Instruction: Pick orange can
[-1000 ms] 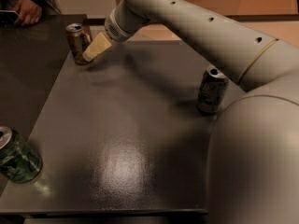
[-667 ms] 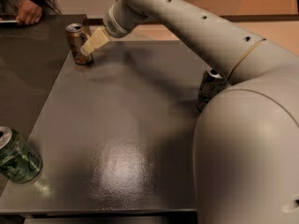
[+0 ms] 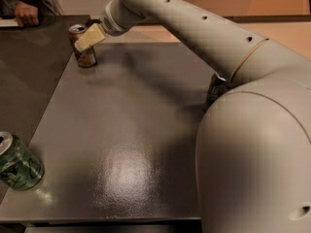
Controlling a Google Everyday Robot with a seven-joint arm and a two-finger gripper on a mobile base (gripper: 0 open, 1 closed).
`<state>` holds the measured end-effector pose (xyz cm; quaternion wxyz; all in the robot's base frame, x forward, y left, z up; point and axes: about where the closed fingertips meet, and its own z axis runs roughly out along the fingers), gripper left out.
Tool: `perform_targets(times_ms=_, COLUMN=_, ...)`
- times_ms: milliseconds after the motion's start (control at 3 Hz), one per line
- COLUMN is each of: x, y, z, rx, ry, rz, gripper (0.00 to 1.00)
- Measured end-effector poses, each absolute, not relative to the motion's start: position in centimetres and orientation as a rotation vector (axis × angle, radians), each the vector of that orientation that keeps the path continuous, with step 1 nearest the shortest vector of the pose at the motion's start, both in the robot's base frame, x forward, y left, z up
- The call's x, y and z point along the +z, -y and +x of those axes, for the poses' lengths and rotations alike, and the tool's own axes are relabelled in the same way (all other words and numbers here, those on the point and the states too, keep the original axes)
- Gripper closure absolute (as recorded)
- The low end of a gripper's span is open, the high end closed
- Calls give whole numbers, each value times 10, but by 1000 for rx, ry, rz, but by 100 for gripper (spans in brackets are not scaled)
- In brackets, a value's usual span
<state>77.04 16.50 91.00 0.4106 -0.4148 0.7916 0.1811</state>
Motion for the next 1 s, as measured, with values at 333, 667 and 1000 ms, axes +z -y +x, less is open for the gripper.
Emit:
perform_targets(times_ms=333, x=911, y=-177, z=766, rx=472, ry=-1972, rz=-1040, gripper=0)
perform_targets(times_ms=667, x=903, y=-196, z=761, rx=499, ry=-1940, rz=-1070, gripper=0)
perform_targets(times_ms=1000, x=897, y=-202, z=764, rx=504, ry=-1940, rz=-1080, gripper=0)
